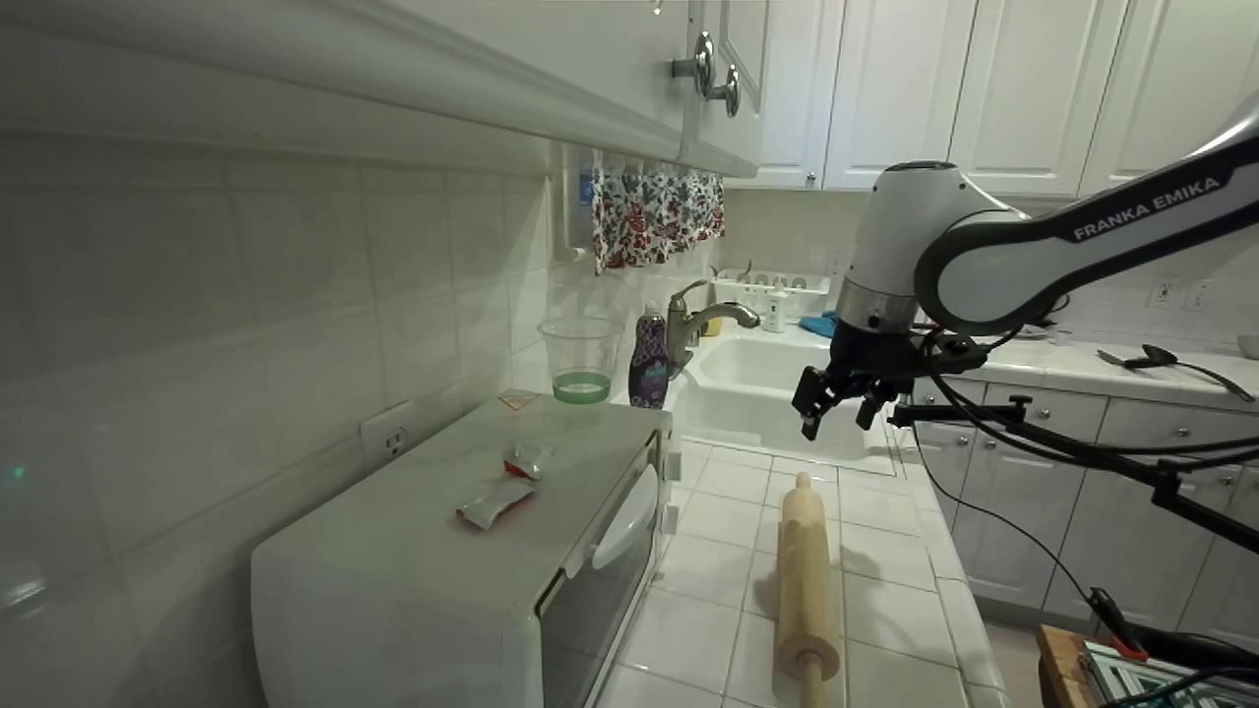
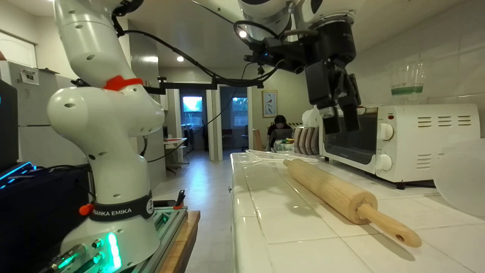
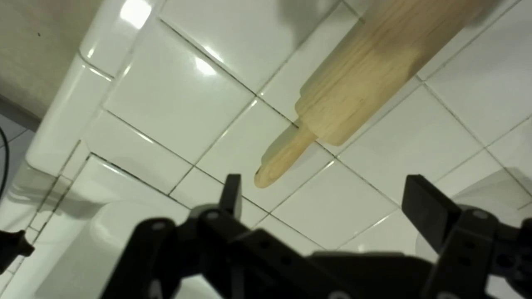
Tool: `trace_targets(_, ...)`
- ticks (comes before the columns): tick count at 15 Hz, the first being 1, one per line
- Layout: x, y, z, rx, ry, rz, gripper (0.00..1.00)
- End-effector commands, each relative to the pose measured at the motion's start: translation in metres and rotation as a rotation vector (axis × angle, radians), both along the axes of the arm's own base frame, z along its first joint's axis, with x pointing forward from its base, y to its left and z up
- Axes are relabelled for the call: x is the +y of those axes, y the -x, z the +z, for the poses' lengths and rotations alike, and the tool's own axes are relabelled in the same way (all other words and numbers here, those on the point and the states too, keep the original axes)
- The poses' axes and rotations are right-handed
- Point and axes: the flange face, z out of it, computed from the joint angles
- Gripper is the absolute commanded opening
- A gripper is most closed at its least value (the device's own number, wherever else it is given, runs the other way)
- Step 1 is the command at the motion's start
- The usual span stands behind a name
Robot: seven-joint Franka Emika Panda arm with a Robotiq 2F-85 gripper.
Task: Roll the rolling pin
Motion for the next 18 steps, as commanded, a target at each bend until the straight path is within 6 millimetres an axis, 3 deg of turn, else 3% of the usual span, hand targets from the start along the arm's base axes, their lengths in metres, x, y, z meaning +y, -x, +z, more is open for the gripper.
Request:
trace_targets(1,-0.004,-0.007,-0.005,-0.054,0.009,-0.028,1.0)
trace_targets(6,-0.019,-0.006,-0.018,-0.012,-0.105,-0.066,1.0)
trace_targets(13,-0.075,0.001,-0.047,-0.009,-0.202,-0.264,1.0)
trace_targets(18,-0.096,-0.008,-0.079,0.015,-0.249,-0.343,1.0)
